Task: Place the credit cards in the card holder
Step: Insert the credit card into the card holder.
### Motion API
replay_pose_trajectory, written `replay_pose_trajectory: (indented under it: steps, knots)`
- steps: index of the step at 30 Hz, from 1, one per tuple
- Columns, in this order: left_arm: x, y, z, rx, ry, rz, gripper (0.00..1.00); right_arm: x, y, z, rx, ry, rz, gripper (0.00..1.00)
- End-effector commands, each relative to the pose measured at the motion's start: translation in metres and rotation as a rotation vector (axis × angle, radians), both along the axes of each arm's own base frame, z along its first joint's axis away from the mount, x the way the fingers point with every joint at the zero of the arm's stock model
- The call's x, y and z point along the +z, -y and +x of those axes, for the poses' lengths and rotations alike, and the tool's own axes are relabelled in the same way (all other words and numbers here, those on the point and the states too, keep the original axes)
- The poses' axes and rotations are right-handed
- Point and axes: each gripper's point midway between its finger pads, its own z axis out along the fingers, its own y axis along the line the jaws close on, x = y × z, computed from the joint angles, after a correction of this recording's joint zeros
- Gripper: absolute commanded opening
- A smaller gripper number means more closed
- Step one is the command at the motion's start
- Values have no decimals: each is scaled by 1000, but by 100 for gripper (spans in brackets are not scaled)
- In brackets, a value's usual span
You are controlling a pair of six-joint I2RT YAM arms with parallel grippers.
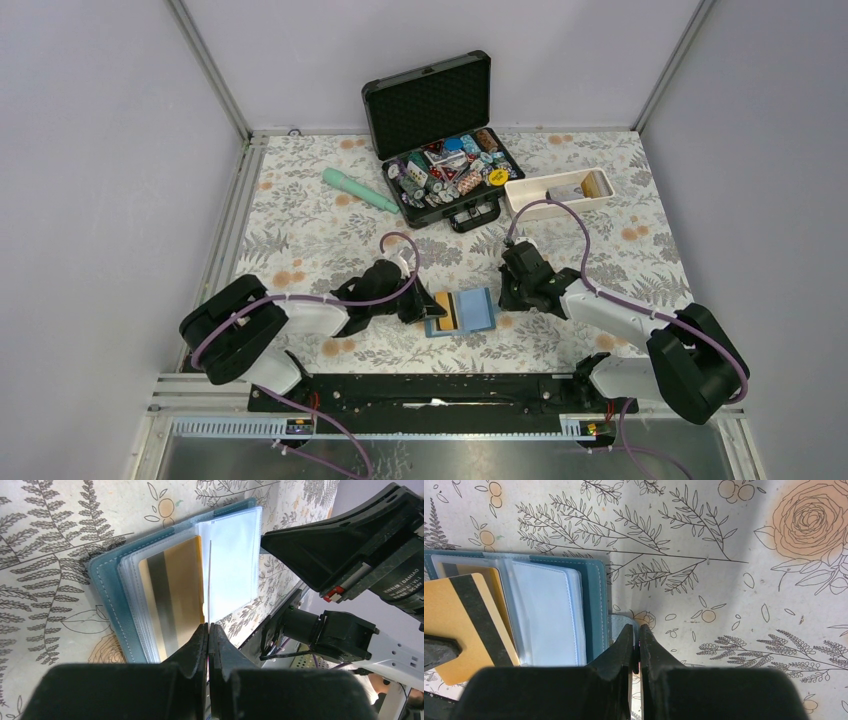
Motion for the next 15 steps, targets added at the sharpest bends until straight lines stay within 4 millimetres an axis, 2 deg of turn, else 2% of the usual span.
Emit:
replay_pose_trajectory:
  steps: [1, 9, 15]
  knots:
    - [12, 1, 2, 11, 33, -28, 0, 1, -4, -2, 1, 2, 20, 0]
    - [7, 4, 1, 13, 9, -37, 0, 1, -2, -3, -5, 3, 18, 0]
    - [-1, -2, 2, 37, 3, -7, 0, 0, -3, -3, -5, -2, 16, 0]
